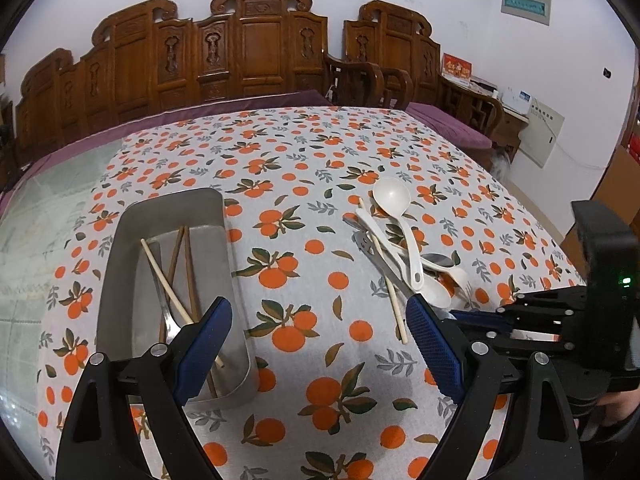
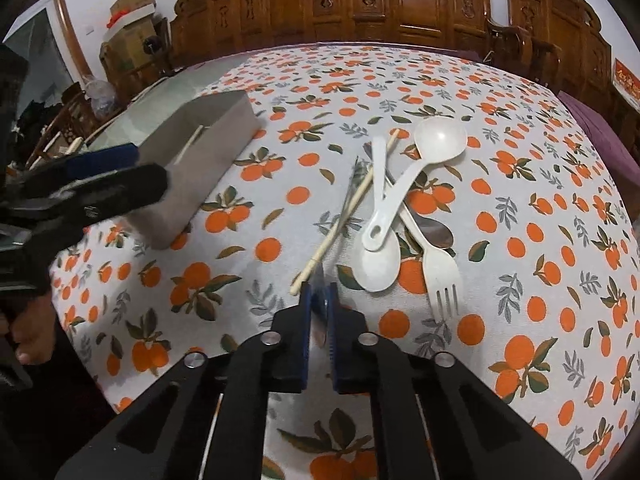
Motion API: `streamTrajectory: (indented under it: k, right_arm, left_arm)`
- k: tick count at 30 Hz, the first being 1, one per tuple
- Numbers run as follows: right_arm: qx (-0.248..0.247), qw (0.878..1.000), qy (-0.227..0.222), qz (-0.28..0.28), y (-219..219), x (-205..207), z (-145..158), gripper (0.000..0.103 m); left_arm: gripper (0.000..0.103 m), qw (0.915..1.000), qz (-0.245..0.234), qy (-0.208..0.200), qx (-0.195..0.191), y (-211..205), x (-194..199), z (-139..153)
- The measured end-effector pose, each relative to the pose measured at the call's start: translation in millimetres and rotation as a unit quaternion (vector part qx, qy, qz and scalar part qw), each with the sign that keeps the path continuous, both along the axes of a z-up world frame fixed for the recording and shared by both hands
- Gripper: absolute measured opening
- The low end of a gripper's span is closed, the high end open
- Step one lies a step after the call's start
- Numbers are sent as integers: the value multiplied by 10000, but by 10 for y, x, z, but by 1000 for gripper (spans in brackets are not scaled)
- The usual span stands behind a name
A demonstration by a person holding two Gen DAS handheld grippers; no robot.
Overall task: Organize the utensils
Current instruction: 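Grasp a wooden chopstick with the left gripper while the right gripper grasps a metal fork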
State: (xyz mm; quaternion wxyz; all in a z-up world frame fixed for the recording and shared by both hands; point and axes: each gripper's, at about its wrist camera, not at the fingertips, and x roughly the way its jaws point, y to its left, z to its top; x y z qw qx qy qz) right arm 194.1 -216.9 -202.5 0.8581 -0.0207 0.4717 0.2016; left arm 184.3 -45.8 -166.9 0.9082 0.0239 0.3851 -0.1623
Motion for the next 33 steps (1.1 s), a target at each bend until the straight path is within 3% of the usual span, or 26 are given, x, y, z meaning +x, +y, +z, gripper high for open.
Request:
streamTrajectory:
  k: [8, 11, 19, 24, 31, 33]
  right_arm:
    - [-228, 9996, 122, 78, 109, 35, -129, 10]
    - [-152, 9998, 65, 124, 96, 33, -122, 5]
    - [58, 9989, -416, 200, -104, -65, 218, 4]
    - [-68, 9978, -648, 140, -311, -106, 398, 4]
    - [-286, 9973, -670, 96, -554, -157, 412, 4]
    - [-304, 9973, -668, 100, -587, -175, 396, 4]
  left_arm:
    - [85, 10000, -30, 34, 83, -37, -1, -48]
    - [85, 9999, -44, 61, 117, -43, 8, -75]
    - [85, 9996, -197, 147, 136, -177, 38, -153]
    - [84, 9989, -366, 205, 205, -360, 55, -261]
    - [68, 9967, -631, 413, 301, -648, 114, -510]
    - [59, 9957, -709, 532, 268, -699, 137, -570]
